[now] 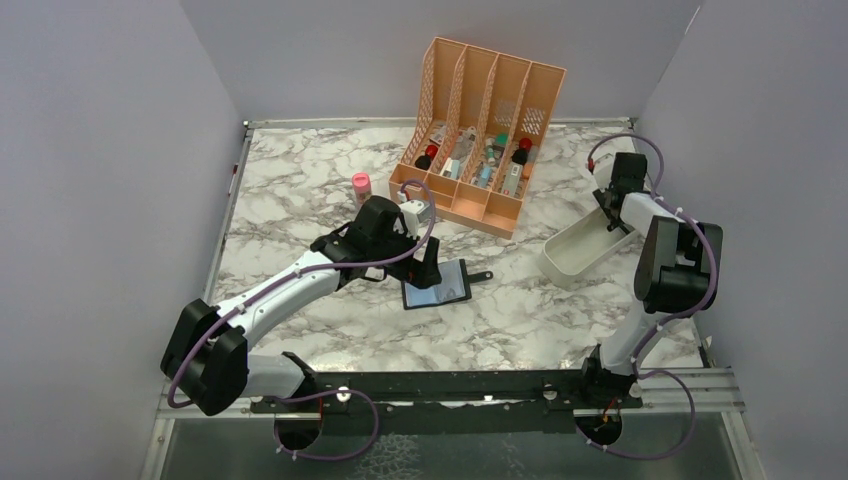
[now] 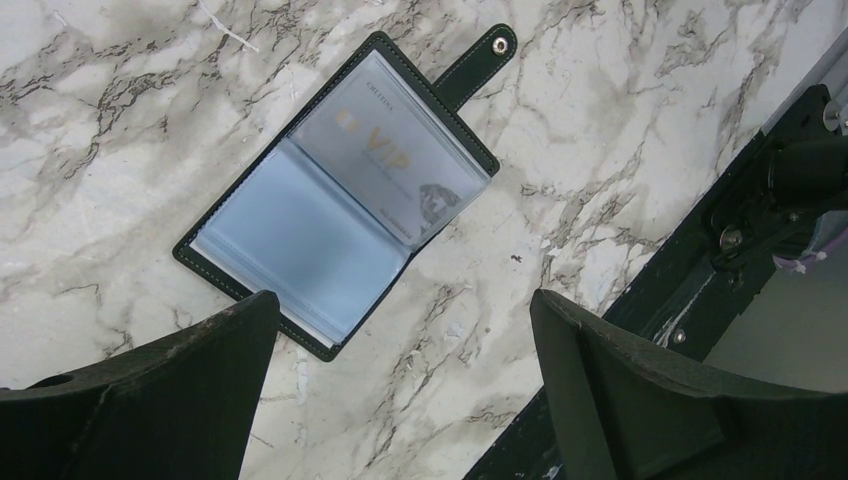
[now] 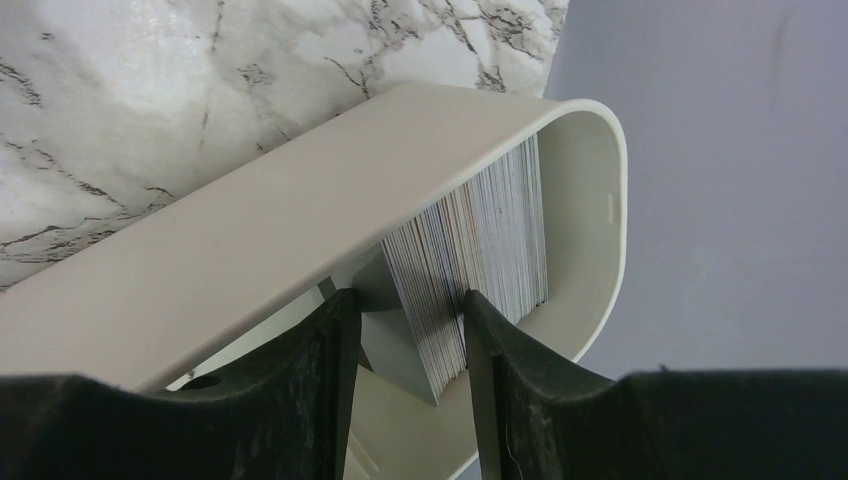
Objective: Put the credit cards into the card holder
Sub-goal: Pick up the credit card from the storage box.
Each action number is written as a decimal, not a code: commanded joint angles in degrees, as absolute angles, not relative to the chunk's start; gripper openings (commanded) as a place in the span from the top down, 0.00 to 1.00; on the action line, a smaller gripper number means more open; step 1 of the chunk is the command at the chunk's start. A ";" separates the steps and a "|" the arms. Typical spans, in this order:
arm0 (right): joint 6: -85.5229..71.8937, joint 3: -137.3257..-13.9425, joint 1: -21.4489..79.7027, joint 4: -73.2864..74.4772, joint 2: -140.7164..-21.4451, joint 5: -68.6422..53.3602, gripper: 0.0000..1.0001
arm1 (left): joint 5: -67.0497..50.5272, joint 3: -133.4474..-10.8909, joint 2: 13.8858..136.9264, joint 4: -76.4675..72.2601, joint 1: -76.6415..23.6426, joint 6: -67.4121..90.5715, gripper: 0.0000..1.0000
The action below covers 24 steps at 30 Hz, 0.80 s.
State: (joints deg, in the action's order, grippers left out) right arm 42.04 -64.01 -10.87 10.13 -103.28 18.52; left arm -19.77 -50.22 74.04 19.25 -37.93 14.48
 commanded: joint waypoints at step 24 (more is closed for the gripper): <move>36.69 -67.21 -11.25 6.77 -103.52 20.93 0.60 | -19.08 -51.77 71.69 19.07 -37.44 14.24 0.02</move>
